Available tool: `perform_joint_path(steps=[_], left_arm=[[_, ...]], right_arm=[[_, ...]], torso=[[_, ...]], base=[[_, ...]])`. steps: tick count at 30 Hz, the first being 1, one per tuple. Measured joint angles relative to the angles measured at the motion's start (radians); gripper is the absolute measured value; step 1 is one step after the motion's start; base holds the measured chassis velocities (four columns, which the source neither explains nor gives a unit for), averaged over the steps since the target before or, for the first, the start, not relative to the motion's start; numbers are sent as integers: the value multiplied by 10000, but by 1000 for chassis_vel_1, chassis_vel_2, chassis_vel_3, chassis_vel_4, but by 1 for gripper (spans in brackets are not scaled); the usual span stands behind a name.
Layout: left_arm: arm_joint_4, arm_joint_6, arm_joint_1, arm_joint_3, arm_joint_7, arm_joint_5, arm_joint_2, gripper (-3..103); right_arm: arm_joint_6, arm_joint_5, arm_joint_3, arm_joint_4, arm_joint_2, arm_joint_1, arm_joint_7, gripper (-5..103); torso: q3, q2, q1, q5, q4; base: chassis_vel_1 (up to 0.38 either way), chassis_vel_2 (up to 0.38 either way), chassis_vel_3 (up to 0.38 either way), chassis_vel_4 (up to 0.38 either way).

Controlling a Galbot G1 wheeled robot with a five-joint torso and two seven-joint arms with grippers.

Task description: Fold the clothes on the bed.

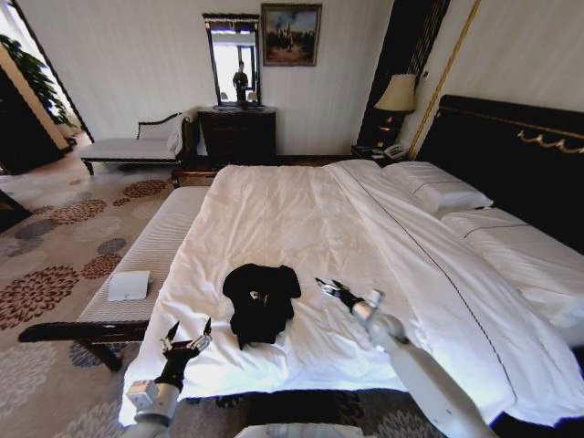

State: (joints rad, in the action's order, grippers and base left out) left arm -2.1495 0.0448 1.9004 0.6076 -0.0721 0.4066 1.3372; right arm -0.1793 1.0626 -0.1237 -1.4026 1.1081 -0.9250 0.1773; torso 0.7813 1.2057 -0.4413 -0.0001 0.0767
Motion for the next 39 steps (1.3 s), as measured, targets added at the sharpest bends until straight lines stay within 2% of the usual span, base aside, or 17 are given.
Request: perform_joint_path(steps=[8, 10, 20, 23, 29, 32, 34, 38, 39], left_arm=[[110, 207, 104, -100, 98, -265, 560, 100], [77, 223, 131, -60, 113, -272, 556, 100], [-194, 129, 111, 402, 67, -114, 591, 100], [-314, 118, 169, 513, 56, -51, 597, 100], [-360, 119, 184, 593, 50, -48, 617, 100], [-361, 91, 63, 650, 14, 69, 789, 100], [-362, 69, 39, 657, 2, 115, 822, 100], [-365, 15, -60, 686, -43, 243, 832, 100], [-365, 15, -60, 686, -43, 243, 832, 100]], right_arm=[[-161, 571, 598, 882, 258, 797, 290, 100], [-169, 482, 798, 1092, 365, 914, 469, 101], [-168, -36, 1121, 2539, 1093, 1807, 907, 96], [-143, -182, 1203, 3119, 1277, 2114, 1028, 88], [-112, -405, 1169, 3583, 1398, 2197, 1209, 84], [-121, -366, 1009, 3537, 1573, 2111, 1143, 68], [-134, -341, 993, 3490, 1608, 2082, 1118, 68], [-161, -355, 956, 3371, 1714, 1989, 1050, 47], [-161, -355, 956, 3371, 1714, 1989, 1050, 47]], torso=[[0, 0, 0, 1, 4], [0, 0, 0, 1, 5], [-1, 1, 1, 0, 3], [0, 0, 0, 1, 2], [-1, 1, 1, 1, 4], [-1, 0, 1, 1, 4], [-1, 1, 1, 1, 4], [-1, 1, 1, 1, 2], [-1, 1, 1, 1, 2]], base=[[0, 0, 0, 0], [0, 0, 0, 0], [0, 0, 0, 0], [0, 0, 0, 0], [0, 0, 0, 0], [0, 0, 0, 0], [0, 0, 0, 0], [0, 0, 0, 0], [0, 0, 0, 0]])
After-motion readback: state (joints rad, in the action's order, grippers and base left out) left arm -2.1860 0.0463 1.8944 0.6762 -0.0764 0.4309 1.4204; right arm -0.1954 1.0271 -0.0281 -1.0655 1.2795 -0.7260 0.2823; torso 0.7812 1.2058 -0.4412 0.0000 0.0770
